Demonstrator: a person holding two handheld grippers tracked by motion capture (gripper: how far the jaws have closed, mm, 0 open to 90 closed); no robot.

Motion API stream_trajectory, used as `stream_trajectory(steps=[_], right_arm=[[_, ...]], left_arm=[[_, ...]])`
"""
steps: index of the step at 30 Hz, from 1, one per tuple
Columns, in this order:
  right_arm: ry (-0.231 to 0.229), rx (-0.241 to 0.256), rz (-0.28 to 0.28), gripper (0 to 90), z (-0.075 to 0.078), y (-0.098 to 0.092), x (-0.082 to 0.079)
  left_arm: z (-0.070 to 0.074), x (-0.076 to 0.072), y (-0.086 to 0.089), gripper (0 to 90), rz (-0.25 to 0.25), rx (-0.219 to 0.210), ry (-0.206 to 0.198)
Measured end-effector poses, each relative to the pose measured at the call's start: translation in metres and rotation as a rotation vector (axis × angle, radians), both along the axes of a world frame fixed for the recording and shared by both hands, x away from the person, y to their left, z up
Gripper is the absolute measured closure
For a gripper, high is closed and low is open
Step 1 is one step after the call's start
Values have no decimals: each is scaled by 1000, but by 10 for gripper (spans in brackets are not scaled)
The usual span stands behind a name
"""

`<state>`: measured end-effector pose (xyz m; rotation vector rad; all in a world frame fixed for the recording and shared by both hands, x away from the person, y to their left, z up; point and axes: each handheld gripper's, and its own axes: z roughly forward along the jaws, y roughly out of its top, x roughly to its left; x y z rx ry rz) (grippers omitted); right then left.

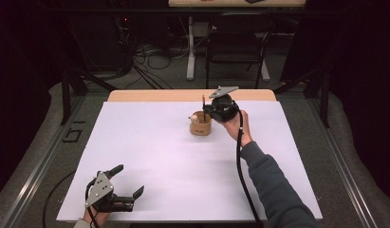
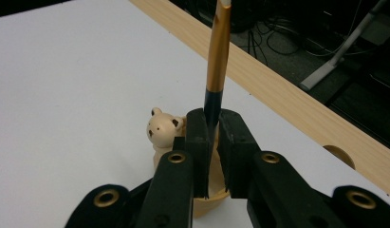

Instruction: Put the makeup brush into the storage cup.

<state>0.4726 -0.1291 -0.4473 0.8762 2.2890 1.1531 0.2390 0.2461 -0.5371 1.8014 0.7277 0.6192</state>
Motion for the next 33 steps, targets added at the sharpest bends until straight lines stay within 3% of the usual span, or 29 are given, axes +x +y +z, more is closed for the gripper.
stream_trajectory(steps=[3,5,7,10,16,21,28,33], right_arm=[[-8,-13,-1,832,0,1,0],[12,-8,4,806,-3,2,2],[35,-17,0,588,-4,2,2],[35,3,-2,388,-2,-2,0],[22,19,4,163,3,-12,-12],[2,47,22,101,1,-18,-26],[-10,69,43,3,-8,-22,-42],[-45,63,40,0,-12,-26,-53]], left_arm=[[0,0,0,0,0,-7,-4],[0,1,0,0,0,-5,0],[0,0,0,0,-2,1,3],[0,0,0,0,2,-8,-3],[1,0,0,0,-6,-10,-8],[-1,2,-2,0,17,13,9],[0,2,-2,0,24,15,7],[0,3,-3,0,28,11,9]])
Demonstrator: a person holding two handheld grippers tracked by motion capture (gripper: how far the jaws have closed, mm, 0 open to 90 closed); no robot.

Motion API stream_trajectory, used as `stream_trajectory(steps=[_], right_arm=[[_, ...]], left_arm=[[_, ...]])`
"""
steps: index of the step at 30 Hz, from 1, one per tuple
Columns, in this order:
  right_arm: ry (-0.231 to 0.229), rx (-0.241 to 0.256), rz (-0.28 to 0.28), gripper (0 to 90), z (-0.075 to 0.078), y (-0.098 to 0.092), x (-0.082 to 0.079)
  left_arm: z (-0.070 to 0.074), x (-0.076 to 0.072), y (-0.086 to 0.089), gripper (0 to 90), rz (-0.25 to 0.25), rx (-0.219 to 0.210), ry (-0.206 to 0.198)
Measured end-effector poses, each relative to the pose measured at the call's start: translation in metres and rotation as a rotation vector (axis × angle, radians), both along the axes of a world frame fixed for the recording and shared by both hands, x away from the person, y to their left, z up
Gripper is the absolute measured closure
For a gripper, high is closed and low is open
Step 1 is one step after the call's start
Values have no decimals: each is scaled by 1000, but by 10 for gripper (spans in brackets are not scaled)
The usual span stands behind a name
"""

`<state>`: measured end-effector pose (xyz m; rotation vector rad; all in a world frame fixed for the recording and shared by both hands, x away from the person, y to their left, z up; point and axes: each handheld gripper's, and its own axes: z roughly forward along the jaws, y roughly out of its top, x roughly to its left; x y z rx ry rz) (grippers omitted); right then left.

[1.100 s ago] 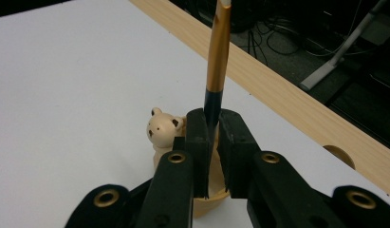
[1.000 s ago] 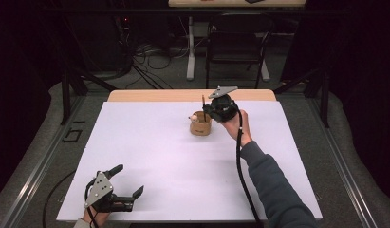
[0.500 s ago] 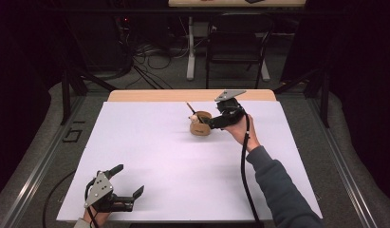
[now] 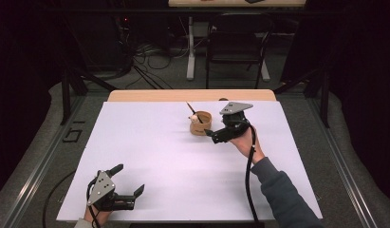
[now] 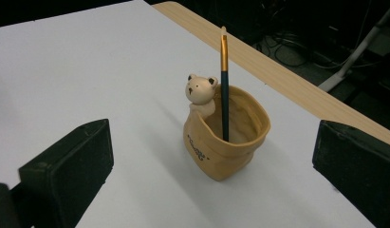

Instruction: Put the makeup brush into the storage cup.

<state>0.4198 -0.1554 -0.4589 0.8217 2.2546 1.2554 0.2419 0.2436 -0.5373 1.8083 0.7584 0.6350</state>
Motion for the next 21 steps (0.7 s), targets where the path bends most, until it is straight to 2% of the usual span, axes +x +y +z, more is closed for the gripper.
stream_trajectory(steps=[6,10,14,21], right_arm=[[-14,64,6,0,-1,-13,-15],[-43,84,5,0,0,-21,-28],[-50,120,8,0,-1,-28,-39],[-102,140,2,0,-3,-38,-61]], left_arm=[[0,0,-2,0,-8,10,-1],[-1,-1,0,0,-3,5,-2],[0,-3,1,0,-3,4,-5],[0,-4,1,0,-2,5,-9]])
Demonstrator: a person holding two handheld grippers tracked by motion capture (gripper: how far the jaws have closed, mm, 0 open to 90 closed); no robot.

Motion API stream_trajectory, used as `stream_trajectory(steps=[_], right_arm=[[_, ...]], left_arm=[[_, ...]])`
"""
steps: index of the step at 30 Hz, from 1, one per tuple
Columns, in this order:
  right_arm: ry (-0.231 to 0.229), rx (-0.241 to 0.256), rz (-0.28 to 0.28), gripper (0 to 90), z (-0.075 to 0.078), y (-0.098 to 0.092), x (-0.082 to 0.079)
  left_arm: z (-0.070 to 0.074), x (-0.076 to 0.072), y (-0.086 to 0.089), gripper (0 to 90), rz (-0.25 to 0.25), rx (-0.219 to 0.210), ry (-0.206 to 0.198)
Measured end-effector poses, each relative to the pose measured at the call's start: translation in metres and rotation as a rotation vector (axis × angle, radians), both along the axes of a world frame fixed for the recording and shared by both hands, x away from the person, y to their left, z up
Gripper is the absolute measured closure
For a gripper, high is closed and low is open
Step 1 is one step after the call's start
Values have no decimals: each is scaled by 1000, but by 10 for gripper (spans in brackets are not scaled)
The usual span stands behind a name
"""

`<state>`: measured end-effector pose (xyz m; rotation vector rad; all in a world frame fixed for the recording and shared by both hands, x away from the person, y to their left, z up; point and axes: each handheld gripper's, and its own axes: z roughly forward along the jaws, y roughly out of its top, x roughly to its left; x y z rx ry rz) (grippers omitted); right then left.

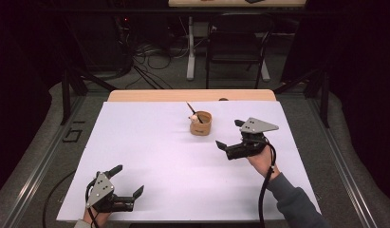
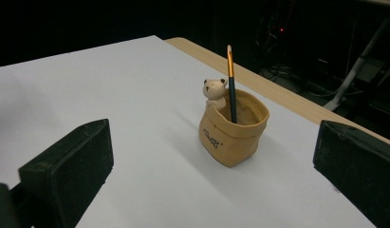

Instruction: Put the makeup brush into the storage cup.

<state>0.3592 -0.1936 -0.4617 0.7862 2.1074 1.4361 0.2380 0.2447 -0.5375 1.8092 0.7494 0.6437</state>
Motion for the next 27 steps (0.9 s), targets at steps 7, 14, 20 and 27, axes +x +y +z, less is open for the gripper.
stream_trajectory(steps=[7,14,20,27], right_arm=[[-51,25,-5,0,-2,-10,-23],[-74,40,-21,0,-9,-20,-44],[-87,48,-43,0,-15,-28,-57],[-112,58,-52,0,-19,-33,-69]], left_arm=[[0,0,0,0,0,0,-5],[0,0,0,0,1,-2,-7],[0,1,0,0,0,0,-4],[0,1,0,0,-2,-2,-4]])
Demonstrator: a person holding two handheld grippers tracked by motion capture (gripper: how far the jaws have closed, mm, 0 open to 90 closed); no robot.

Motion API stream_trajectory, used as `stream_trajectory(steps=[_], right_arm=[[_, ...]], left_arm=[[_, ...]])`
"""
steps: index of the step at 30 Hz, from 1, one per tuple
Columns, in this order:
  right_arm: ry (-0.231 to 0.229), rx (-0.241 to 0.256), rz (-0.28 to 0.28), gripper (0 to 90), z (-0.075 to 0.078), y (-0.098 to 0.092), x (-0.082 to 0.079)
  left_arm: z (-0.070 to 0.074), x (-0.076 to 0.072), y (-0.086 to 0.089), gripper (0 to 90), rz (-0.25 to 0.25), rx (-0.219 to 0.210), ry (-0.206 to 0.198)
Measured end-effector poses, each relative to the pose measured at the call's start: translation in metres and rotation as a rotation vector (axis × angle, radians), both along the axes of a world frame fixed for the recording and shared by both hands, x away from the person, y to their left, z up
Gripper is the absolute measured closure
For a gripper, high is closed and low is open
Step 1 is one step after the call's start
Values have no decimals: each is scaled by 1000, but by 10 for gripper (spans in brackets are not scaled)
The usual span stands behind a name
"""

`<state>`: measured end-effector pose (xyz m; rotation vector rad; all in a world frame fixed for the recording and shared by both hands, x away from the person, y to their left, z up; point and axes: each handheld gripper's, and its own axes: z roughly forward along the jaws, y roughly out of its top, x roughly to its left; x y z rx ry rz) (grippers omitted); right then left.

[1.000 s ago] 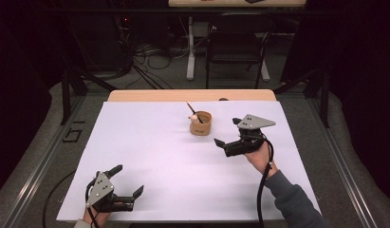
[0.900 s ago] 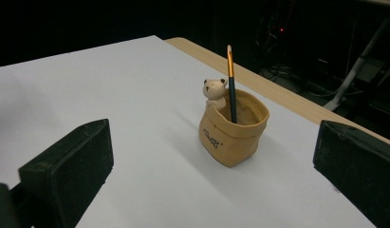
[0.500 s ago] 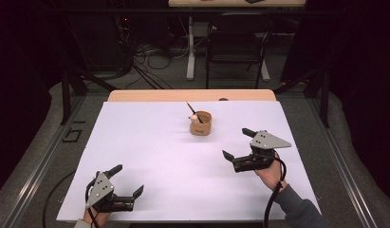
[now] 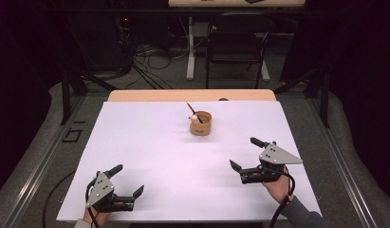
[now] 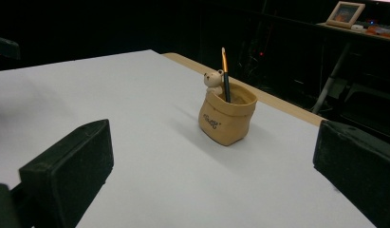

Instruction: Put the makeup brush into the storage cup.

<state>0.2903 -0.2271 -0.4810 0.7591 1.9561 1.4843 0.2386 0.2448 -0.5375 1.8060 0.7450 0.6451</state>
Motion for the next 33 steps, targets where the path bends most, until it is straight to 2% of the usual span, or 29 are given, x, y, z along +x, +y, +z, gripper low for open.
stream_trajectory(steps=[6,12,17,21,29,31,33], right_arm=[[-13,-11,4,0,-8,-4,-12],[-34,5,0,0,-14,-9,-22],[-26,-5,-3,0,-18,-15,-30],[-30,8,-1,0,-21,-18,-34],[-52,13,2,0,-27,-26,-43],[-69,21,-1,0,-29,-27,-46],[-72,8,-7,0,-30,-30,-48]], left_arm=[[0,0,0,0,1,0,0],[0,-1,0,0,2,1,1],[0,0,0,0,1,1,2],[0,0,0,0,1,1,1],[0,-1,0,0,1,3,-1],[0,-1,0,0,2,-1,1],[0,-1,0,0,3,-1,0]])
